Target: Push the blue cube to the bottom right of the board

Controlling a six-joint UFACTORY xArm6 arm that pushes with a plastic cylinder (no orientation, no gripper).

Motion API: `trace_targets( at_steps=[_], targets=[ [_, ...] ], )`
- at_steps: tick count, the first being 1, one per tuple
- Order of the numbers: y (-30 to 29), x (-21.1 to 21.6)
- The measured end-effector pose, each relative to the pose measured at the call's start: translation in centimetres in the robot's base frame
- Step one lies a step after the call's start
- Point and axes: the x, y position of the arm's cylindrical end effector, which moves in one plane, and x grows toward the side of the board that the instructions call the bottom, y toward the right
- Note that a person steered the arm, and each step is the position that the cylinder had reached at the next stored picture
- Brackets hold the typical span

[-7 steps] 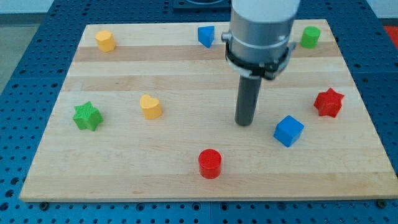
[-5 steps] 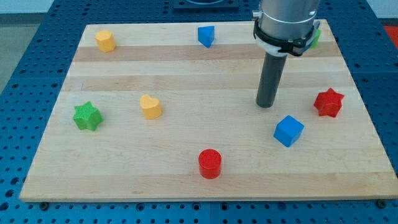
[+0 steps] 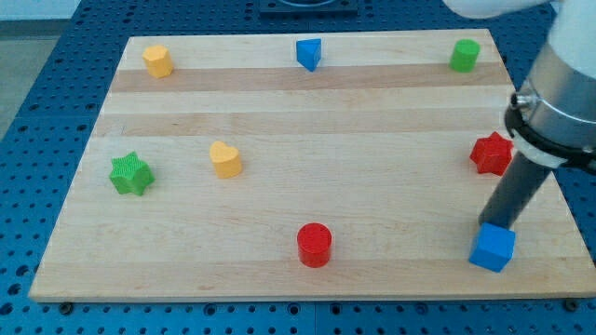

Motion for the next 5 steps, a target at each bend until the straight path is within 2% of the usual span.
trace_targets(
  at_steps=[2,3,4,5],
  targets=[
    [-0.1,-0.1],
    [-1.7,-1.2],
    [-4.4,-4.2],
    [-5.7,-3.8]
  ],
)
